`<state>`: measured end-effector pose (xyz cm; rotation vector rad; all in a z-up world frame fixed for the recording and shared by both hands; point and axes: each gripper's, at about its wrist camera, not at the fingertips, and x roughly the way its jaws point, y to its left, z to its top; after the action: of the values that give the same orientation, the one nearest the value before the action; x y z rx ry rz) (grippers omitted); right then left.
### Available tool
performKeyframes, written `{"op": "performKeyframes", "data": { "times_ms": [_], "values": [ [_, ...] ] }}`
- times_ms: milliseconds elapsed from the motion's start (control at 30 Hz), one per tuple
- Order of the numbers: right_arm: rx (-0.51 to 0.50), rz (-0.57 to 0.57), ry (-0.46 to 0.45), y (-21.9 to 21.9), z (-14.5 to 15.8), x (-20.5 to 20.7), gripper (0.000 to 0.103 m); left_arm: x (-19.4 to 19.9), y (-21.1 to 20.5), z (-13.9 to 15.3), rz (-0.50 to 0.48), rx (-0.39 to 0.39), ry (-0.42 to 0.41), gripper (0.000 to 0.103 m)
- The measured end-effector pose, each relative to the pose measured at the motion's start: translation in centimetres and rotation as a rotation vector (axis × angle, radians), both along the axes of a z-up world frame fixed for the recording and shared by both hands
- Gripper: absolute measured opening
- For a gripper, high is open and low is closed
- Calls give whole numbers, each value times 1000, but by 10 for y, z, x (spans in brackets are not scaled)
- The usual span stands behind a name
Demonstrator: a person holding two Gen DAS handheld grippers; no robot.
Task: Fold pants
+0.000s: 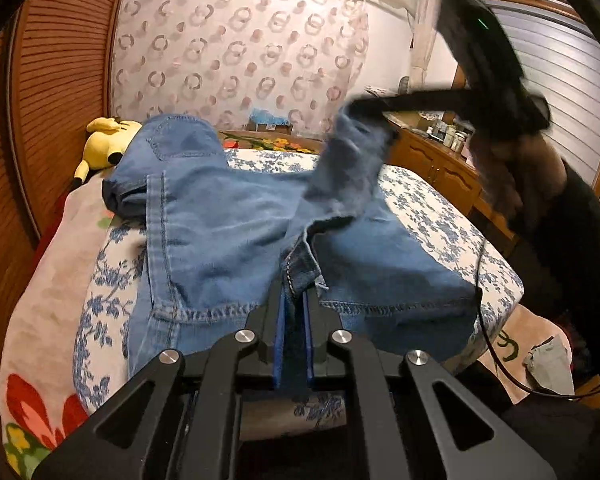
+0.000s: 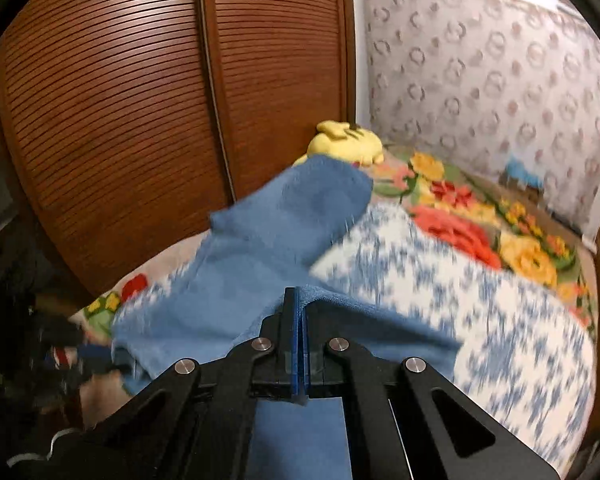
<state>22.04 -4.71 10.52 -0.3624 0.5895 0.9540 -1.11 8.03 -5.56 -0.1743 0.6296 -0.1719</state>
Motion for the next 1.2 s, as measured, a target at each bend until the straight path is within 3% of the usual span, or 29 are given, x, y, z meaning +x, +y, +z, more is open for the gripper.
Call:
{"op": "performKeyframes", "data": {
  "times_ms": [100,500,567,600,667,733,867,1133,1167,1200],
  "values": [
    [-20,-14,-77,28,-5,-1,1,-2,2,-6,1,-6,13,9],
    [-92,2,58,119,-80,24,1,-8,11,-21,31,12,62,9],
    [-105,1,70,126,-87,27,5,-9,15,-20,37,1,54,16],
    [-100,3,74,126,-87,28,9,-9,17,-18,47,3,50,23],
    [-62,7,82,124,-82,29,31,-8,20,-16,66,13,42,33],
    [-27,-3,69,111,-73,30,42,-8,21,-14,76,16,30,43],
    [9,-24,39,89,-54,34,43,-5,22,-13,85,19,27,47],
    [1,-71,-13,40,-51,41,46,1,23,-12,90,20,28,49],
    [-1,-78,-15,31,-52,41,48,2,23,-12,93,28,31,53],
    [-1,-87,-15,21,-52,41,49,3,23,-12,101,35,34,65]
  ]
}}
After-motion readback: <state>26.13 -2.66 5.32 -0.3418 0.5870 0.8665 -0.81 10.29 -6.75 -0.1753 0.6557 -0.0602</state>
